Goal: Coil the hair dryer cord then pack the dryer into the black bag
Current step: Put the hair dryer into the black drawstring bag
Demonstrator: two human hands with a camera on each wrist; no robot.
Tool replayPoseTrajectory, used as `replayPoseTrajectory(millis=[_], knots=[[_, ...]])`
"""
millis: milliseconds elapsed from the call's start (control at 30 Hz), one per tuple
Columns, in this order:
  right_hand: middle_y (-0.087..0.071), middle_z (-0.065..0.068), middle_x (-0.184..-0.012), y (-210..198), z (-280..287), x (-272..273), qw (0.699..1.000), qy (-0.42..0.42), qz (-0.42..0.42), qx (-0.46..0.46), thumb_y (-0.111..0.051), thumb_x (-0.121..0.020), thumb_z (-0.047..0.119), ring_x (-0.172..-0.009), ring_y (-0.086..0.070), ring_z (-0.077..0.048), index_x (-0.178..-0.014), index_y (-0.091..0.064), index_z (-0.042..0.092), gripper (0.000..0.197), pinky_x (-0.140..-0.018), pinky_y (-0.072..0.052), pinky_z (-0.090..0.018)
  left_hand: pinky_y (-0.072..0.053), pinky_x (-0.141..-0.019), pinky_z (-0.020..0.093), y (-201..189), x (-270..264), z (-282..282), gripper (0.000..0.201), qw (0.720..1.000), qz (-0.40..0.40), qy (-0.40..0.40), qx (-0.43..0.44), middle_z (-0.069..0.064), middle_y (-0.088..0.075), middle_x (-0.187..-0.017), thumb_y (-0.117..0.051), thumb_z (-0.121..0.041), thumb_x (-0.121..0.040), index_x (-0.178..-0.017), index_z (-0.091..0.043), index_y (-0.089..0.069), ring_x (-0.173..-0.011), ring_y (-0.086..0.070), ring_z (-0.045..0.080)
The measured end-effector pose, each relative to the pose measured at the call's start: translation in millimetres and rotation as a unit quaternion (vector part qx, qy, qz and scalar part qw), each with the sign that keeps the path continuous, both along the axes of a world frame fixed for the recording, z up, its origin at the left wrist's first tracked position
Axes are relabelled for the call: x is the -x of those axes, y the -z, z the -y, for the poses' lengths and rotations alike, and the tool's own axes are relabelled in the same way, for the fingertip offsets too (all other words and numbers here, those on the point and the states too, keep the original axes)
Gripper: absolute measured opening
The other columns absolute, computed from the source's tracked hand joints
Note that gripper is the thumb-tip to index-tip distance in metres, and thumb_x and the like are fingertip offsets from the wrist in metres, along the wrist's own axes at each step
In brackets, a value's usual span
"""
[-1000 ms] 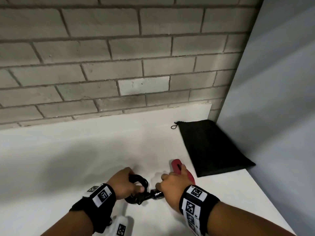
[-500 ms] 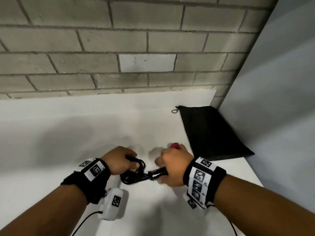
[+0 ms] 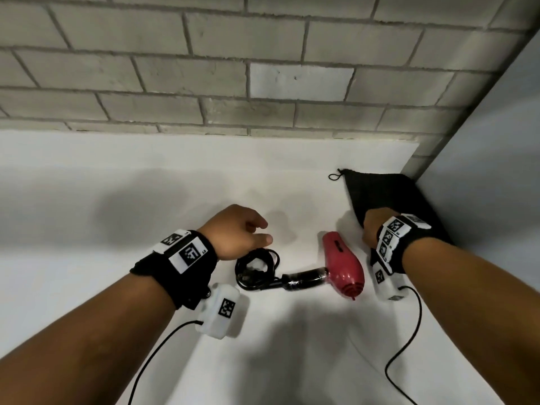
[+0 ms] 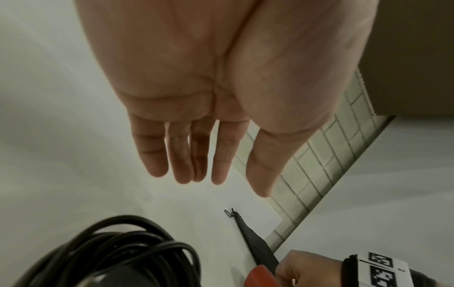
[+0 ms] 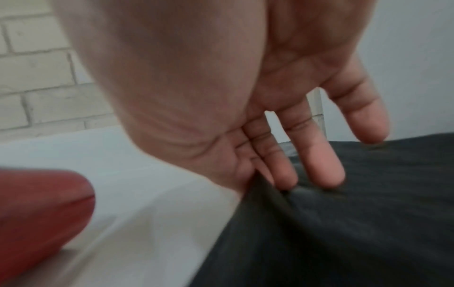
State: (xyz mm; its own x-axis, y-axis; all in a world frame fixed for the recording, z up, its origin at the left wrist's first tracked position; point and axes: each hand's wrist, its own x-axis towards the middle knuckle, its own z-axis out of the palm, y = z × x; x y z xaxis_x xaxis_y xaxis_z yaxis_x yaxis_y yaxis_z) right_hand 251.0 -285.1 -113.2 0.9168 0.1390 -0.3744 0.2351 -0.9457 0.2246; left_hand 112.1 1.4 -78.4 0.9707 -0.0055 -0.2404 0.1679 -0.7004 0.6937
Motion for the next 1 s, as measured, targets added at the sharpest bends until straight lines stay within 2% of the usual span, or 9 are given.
replayPoseTrajectory(millis=[167,300,400,467,533,633,733,900,1000], knots=[[-0.066,-0.001,-0.107,-30,-8,11,0.992,-0.119,-0.013,-0.029,-0.051,-0.082,0.030,-0.095,-0.063,-0.024,-0.075,-0.050,0.024,0.010,-0.071,-0.047,-0.031,-0.046,-0.091,0.026,-15,-14,26,0.041,0.994,0.087,0.038,-0.045,-0.007,-0.059,-0.120,-0.072,-0.034,-0.079,-0.117,-0.027,-0.060,-0.108,-0.057,0.007],[-0.061,0.002,-0.103,-77,-30,49,0.958,-0.280,0.012,-0.059,-0.046,-0.085,0.036,-0.095,-0.060,-0.025,-0.097,-0.061,0.023,0.023,-0.072,-0.041,-0.035,-0.039,-0.096,0.028,-28,-34,60,0.063,0.965,0.197,0.147,-0.091,0.004,-0.054,-0.129,-0.078,-0.023,-0.072,-0.130,-0.016,-0.053,-0.115,-0.050,0.022],[-0.061,0.001,-0.097,-110,-37,69,0.937,-0.326,0.017,-0.125,-0.044,-0.082,0.031,-0.084,-0.059,-0.026,-0.097,-0.061,0.023,0.024,-0.075,-0.050,-0.038,-0.046,-0.085,0.039,-33,-43,70,0.046,0.938,0.205,0.194,-0.203,0.005,-0.063,-0.115,-0.067,-0.028,-0.067,-0.111,-0.020,-0.065,-0.106,-0.054,0.030],[-0.059,0.003,-0.091,-125,-29,71,0.932,-0.328,0.024,-0.153,-0.044,-0.080,0.029,-0.074,-0.048,-0.021,-0.092,-0.060,0.023,0.021,-0.073,-0.049,-0.037,-0.043,-0.073,0.034,-38,-45,64,0.026,0.926,0.199,0.162,-0.278,0.004,-0.068,-0.097,-0.061,-0.024,-0.071,-0.096,-0.023,-0.068,-0.094,-0.058,0.031],[-0.056,0.004,-0.086,-135,-17,68,0.934,-0.325,0.040,-0.143,-0.043,-0.080,0.029,-0.073,-0.042,-0.017,-0.088,-0.059,0.020,0.019,-0.072,-0.047,-0.036,-0.041,-0.069,0.033,-42,-44,47,0.019,0.939,0.182,0.115,-0.267,0.002,-0.069,-0.086,-0.057,-0.023,-0.073,-0.089,-0.025,-0.067,-0.086,-0.060,0.030],[-0.061,-0.001,-0.093,-145,-1,54,0.948,-0.299,0.072,-0.083,-0.047,-0.085,0.027,-0.082,-0.057,-0.025,-0.091,-0.063,0.017,0.020,-0.077,-0.047,-0.038,-0.047,-0.070,0.032,-56,-40,19,0.016,0.963,0.169,0.056,-0.205,0.002,-0.071,-0.084,-0.058,-0.023,-0.074,-0.086,-0.027,-0.067,-0.081,-0.062,0.028],[-0.060,-0.004,-0.100,-151,-3,38,0.955,-0.232,0.184,-0.021,-0.055,-0.083,0.027,-0.089,-0.063,-0.032,-0.097,-0.068,0.018,0.021,-0.079,-0.046,-0.038,-0.037,-0.065,0.024,-76,-37,11,0.010,0.967,0.200,0.036,-0.152,-0.001,-0.069,-0.081,-0.063,-0.018,-0.079,-0.086,-0.023,-0.069,-0.076,-0.056,0.018],[-0.057,-0.004,-0.120,-159,-55,54,0.935,-0.191,0.214,-0.209,-0.070,-0.066,0.049,-0.097,-0.064,-0.033,-0.134,-0.046,0.029,0.075,-0.073,-0.053,-0.038,-0.043,-0.067,0.023,-99,-39,23,0.009,0.961,0.248,0.015,-0.123,-0.005,-0.069,-0.081,-0.063,-0.022,-0.078,-0.084,-0.026,-0.068,-0.077,-0.061,0.015],[-0.067,-0.006,-0.100,-158,-90,57,0.909,-0.225,0.213,-0.278,-0.063,-0.078,0.036,-0.093,-0.064,-0.031,-0.107,-0.066,0.023,0.032,-0.073,-0.053,-0.036,-0.046,-0.064,0.021,-104,-37,24,0.011,0.957,0.277,0.000,-0.084,-0.006,-0.069,-0.078,-0.063,-0.020,-0.076,-0.085,-0.026,-0.067,-0.074,-0.063,0.015]])
